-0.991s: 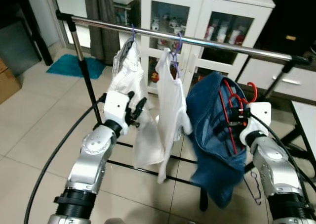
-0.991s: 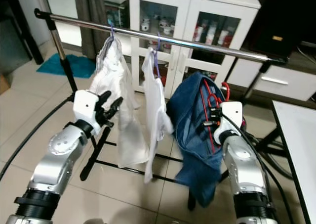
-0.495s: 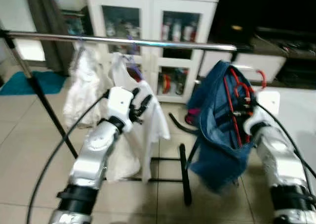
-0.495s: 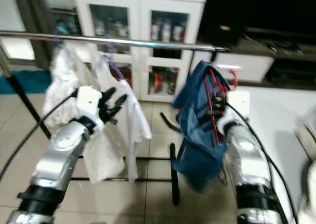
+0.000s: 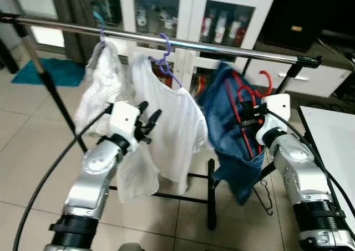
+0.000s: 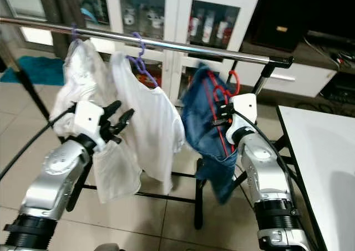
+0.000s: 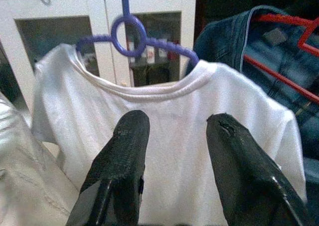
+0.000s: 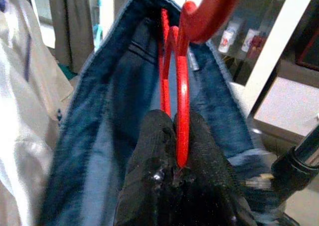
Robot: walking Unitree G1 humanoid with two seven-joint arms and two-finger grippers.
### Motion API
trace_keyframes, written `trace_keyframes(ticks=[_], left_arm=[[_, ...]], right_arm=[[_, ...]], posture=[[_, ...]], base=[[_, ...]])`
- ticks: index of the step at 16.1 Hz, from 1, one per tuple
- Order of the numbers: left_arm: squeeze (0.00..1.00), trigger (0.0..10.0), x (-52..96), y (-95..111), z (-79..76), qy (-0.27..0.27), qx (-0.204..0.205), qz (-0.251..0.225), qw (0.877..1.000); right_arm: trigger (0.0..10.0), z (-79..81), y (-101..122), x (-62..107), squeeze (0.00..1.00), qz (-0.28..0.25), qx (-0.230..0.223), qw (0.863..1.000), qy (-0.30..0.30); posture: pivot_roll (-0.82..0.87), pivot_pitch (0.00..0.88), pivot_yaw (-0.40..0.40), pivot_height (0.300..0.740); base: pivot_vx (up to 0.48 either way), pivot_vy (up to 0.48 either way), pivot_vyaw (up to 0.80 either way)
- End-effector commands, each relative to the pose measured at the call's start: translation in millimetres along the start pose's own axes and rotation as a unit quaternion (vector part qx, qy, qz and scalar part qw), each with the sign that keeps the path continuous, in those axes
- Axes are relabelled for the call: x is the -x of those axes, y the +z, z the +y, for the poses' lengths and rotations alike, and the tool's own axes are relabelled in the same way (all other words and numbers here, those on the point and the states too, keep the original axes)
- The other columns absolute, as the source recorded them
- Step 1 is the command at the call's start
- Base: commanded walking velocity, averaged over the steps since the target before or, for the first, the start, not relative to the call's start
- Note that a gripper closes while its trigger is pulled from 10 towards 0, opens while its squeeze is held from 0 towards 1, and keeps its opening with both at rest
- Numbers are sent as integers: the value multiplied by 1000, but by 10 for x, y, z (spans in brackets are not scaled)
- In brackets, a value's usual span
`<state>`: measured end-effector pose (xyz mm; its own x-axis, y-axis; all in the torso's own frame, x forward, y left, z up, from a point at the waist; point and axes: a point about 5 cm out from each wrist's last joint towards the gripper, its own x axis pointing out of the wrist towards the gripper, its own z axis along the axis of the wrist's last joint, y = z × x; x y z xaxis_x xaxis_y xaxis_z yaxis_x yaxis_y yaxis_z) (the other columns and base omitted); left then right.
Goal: Hang hanger
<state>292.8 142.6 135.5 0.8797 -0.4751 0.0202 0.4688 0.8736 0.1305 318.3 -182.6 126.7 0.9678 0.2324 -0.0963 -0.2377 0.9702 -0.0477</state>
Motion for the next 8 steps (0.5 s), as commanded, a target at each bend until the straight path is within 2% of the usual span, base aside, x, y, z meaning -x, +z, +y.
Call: trace_keyframes(ticks=[1, 4, 6, 8], left_arm=[[0, 10000, -11, 71, -66, -32, 10, -9, 999], [0, 10000, -5, 106, -87, -68, 29, 0, 997], [0, 10000, -3, 115, -71, -69, 22, 4, 997], [0, 10000, -2, 107, -31, -65, 12, 17, 998]], right_arm=[[10000, -8, 254, -51, 0, -46, 7, 999, -5], [10000, -1, 392, -190, 0, -41, 1, 999, -21], [10000, -7, 422, -258, 0, -31, -2, 999, -31], [10000, 11, 443, -405, 0, -3, -7, 999, -39]], posture=[[121, 0, -94, 740], [121, 0, -94, 740], [122, 0, -93, 740], [118, 0, -87, 740]], base=[[0, 0, 0], [0, 0, 0], [0, 0, 0], [0, 0, 0]])
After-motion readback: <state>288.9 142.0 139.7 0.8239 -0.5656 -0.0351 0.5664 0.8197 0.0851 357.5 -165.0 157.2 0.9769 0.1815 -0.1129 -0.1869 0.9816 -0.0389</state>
